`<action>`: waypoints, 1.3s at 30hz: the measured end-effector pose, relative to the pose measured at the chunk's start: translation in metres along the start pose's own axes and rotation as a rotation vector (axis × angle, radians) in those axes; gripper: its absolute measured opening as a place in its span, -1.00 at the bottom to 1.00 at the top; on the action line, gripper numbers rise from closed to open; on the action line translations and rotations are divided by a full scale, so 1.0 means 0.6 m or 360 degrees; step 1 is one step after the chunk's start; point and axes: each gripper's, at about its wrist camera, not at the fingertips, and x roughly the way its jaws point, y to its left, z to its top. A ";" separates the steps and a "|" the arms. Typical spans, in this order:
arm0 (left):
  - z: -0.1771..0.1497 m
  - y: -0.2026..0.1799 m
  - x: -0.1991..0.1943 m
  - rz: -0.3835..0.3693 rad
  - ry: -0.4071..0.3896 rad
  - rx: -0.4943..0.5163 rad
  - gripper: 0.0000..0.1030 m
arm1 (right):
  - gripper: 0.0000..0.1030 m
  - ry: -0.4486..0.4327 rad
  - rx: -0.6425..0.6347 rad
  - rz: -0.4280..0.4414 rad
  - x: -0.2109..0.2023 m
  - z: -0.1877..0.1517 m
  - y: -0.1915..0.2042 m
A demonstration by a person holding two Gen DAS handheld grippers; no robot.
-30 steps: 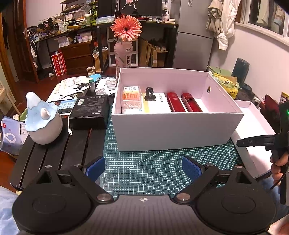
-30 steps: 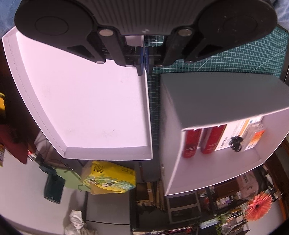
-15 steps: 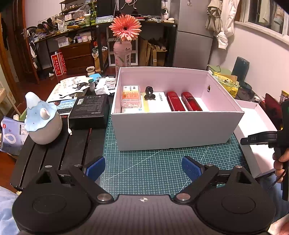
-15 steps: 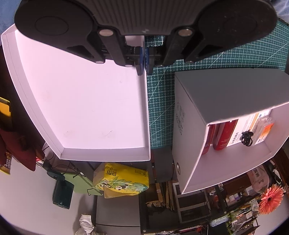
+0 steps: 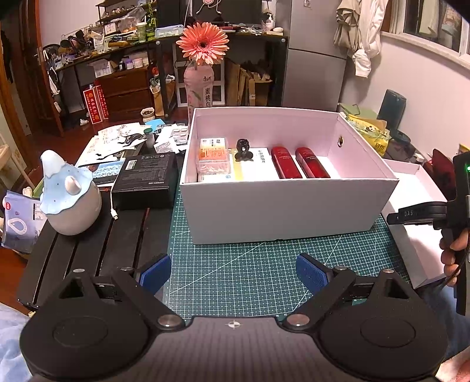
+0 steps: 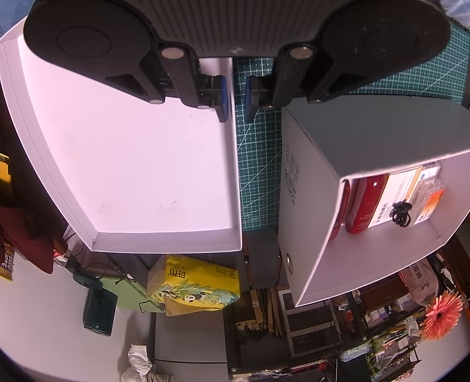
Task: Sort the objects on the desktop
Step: 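Close the right gripper on the rim of the white lid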
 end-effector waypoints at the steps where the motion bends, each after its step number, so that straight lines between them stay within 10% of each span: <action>1: 0.000 0.000 0.000 0.0002 -0.0002 0.0001 0.80 | -0.81 0.0000 0.0003 0.0002 0.002 0.001 -0.001; 39: 0.001 0.003 0.010 0.0033 0.0036 -0.0012 0.80 | -0.96 -0.0006 -0.0018 -0.0015 0.016 0.001 0.008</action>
